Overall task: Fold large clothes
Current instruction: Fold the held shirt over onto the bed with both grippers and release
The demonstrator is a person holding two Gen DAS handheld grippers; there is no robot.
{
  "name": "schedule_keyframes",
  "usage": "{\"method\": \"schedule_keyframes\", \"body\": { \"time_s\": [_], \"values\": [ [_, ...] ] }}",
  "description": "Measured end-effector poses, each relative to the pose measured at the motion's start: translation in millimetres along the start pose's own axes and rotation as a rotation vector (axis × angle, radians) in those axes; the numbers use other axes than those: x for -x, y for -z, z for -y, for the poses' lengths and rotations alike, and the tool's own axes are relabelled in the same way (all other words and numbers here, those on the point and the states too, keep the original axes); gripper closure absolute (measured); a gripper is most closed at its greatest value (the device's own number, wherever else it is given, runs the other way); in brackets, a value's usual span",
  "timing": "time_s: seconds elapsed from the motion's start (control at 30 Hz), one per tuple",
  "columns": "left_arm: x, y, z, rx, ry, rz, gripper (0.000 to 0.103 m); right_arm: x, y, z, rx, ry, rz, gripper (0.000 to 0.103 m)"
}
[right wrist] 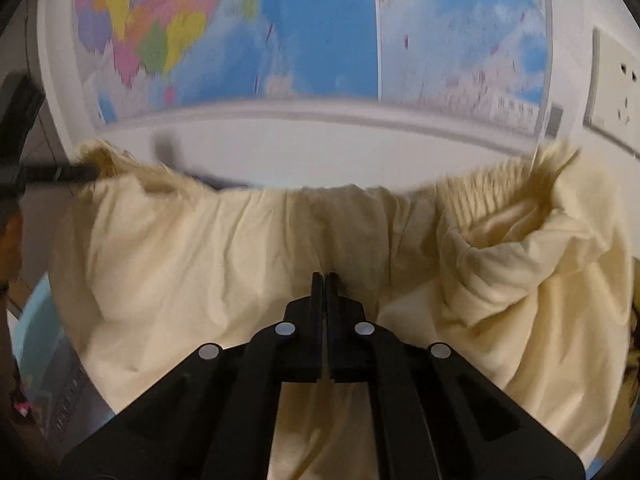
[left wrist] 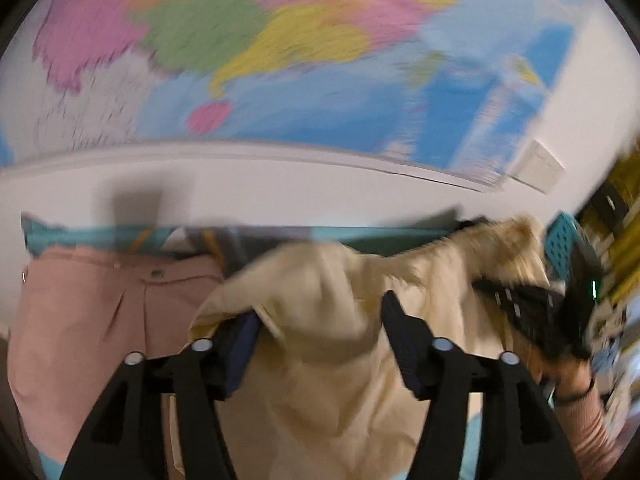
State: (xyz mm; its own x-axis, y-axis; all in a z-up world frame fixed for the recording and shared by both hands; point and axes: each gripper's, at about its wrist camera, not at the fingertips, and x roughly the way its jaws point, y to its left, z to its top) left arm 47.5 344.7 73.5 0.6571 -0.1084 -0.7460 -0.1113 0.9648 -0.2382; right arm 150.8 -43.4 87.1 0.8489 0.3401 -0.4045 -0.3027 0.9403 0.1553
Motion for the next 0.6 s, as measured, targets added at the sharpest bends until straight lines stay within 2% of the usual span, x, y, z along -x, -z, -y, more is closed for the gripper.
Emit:
{"method": "schedule_keyframes", "body": {
  "time_s": [0.1, 0.17, 0.2, 0.23, 0.3, 0.33, 0.4, 0.43, 0.47, 0.5, 0.6],
  "values": [
    [-3.4, 5.5, 18.2, -0.098, -0.018, 0.019, 0.034, -19.6, -6.5, 4.4, -0.014, 0.021, -0.031, 0.102],
    [-16.1, 9.7, 23.4, -0.118, -0.017, -0.013, 0.034, -39.9, -4.5, 3.7, -0.014, 0.046, -0.076, 0.102],
    [-21.7, 12.0, 24.6, -0.123, -0.053, -0.014, 0.034, -47.7, 0.0, 3.0, -0.006, 0.064, -0.092, 0.102],
    [-33.3, 16.1, 26.9, -0.164, -0.129, -0.012, 0.034, -54.5, 3.3, 4.5, -0.021, 0.066, -0.107, 0.101],
    [-57.1, 25.1, 26.7, -0.207, -0.144, -0.078, 0.034, -55.1, 4.4, 6.5, -0.031, 0.060, -0.119, 0.102],
    [-69.9, 29.2, 22.5, -0.203, -0.164, -0.115, 0.034, -48.1, 3.8, 8.4, -0.043, 0.040, -0.106, 0.099],
    [-88.5, 34.3, 10.2, -0.175, -0.207, -0.165, 0.035, -30.9, -0.5, 12.3, -0.072, -0.007, -0.077, 0.083],
    [-90.0, 35.6, 6.6, -0.166, -0.208, -0.161, 0.036, -13.0, 0.3, 15.4, -0.084, -0.026, -0.040, 0.059],
    [-88.1, 36.3, 3.8, -0.158, -0.205, -0.148, 0.036, 0.7, 1.4, 16.2, -0.091, -0.044, -0.010, 0.042],
    [-81.8, 37.7, 1.4, -0.148, -0.200, -0.126, 0.036, 21.0, 4.7, 19.2, -0.099, -0.070, 0.034, 0.037],
    [-50.5, 48.0, 5.7, -0.163, -0.241, -0.024, 0.032, 72.1, 22.3, 31.4, -0.116, -0.070, 0.118, 0.034]
  ]
}}
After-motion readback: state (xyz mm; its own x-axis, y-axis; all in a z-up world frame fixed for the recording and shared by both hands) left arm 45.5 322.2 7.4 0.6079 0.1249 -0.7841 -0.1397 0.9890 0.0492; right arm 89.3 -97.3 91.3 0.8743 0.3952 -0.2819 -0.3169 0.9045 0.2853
